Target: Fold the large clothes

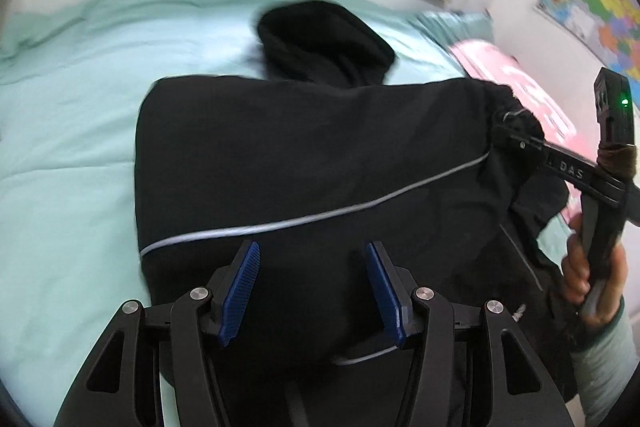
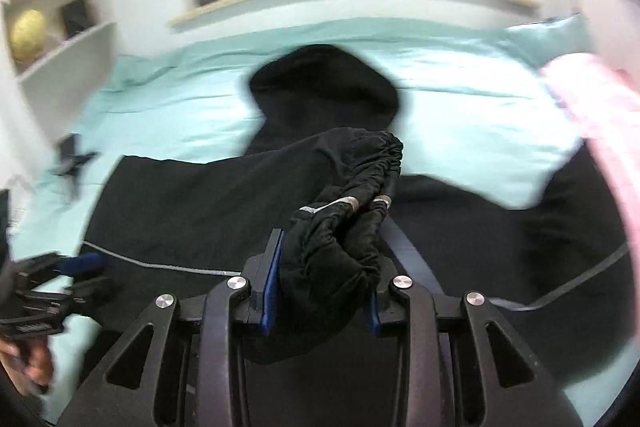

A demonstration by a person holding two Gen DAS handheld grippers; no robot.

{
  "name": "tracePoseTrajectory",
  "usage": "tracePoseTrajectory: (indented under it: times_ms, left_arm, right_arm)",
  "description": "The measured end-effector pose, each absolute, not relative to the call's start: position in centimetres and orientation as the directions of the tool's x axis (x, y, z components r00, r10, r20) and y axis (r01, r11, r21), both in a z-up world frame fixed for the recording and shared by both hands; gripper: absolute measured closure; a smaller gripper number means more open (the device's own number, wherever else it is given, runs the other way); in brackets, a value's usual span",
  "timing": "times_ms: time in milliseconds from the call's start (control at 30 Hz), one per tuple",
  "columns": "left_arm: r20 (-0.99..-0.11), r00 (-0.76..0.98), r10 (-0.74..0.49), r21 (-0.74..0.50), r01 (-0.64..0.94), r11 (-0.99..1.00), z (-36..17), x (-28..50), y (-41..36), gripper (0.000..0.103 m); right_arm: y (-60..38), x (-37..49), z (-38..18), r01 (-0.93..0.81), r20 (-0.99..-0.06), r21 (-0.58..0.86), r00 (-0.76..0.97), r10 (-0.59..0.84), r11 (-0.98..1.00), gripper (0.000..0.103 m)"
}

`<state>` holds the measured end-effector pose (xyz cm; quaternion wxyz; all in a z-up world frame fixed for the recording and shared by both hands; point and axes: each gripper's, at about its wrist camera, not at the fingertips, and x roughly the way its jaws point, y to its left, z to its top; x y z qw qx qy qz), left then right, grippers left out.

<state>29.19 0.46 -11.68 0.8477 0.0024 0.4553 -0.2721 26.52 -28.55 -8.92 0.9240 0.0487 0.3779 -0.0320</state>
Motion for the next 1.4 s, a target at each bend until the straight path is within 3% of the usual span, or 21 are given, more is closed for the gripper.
tracePoseTrajectory:
  times_ms: [67, 233, 367, 533, 667, 833, 967, 1067, 1400]
  left_arm:
    - [-0.805, 0.397, -0.440, -0.235, 0.468, 0.852, -13.4, 29.5, -1.7, 0.046]
    - [-0.885, 0.352, -0.305, -0.132, 0.441, 0.888, -18.7, 30.4, -5.2, 0.046]
    - [-0.900, 0.359, -0.246, -0.076, 0.426, 0.902, -18.4, 30.4, -6.4, 0.046]
    - [-0.864, 0.377, -0.334, -0.127, 0.479, 0.869, -13.9, 29.2, -9.1, 0.046]
    - [-0.808, 0.345, -0.478, -0.220, 0.575, 0.788, -10.7, 28.1, -15.9, 0.046]
    - [-0.809, 0.298, -0.507, -0.192, 0.681, 0.707, -11.8, 27.4, -27.0, 0.046]
    - [-0.840, 0.235, -0.490, -0.233, 0.658, 0.716, -15.9, 27.7, -31.9, 0.046]
    - [-0.871, 0.214, -0.443, -0.237, 0.606, 0.759, -19.8, 28.1, -33.1, 0.046]
    - [-0.819, 0.354, -0.452, -0.134, 0.648, 0.750, -20.1, 25.5, -32.9, 0.046]
  right_arm:
    - [-31.5, 26.3, -10.8, 0.150, -0.731, 0.051, 0.679, -0.065, 0.987, 0.066]
    - [-36.1, 26.2, -17.4, 0.191, -0.827, 0.114, 0.562, -0.013, 0.975, 0.065]
    - [-36.1, 26.7, -20.0, 0.185, -0.868, 0.112, 0.496, 0.006, 0.976, 0.061]
    - [-37.6, 24.4, -16.3, 0.132, -0.827, 0.257, 0.543, 0.147, 0.957, 0.052]
    - [-40.5, 19.7, -11.5, 0.075, -0.745, 0.293, 0.643, 0.178, 0.953, 0.032]
    - [-46.7, 16.7, -6.7, 0.124, -0.683, 0.277, 0.723, 0.104, 0.953, 0.032]
    - [-53.8, 15.3, -5.5, 0.274, -0.684, 0.208, 0.727, -0.060, 0.939, 0.030]
    - [-58.7, 16.2, -7.0, 0.343, -0.695, 0.230, 0.713, -0.093, 0.911, 0.030]
    - [-69.9, 24.3, -19.1, 0.497, -0.769, 0.425, 0.640, 0.011, 0.756, 0.029]
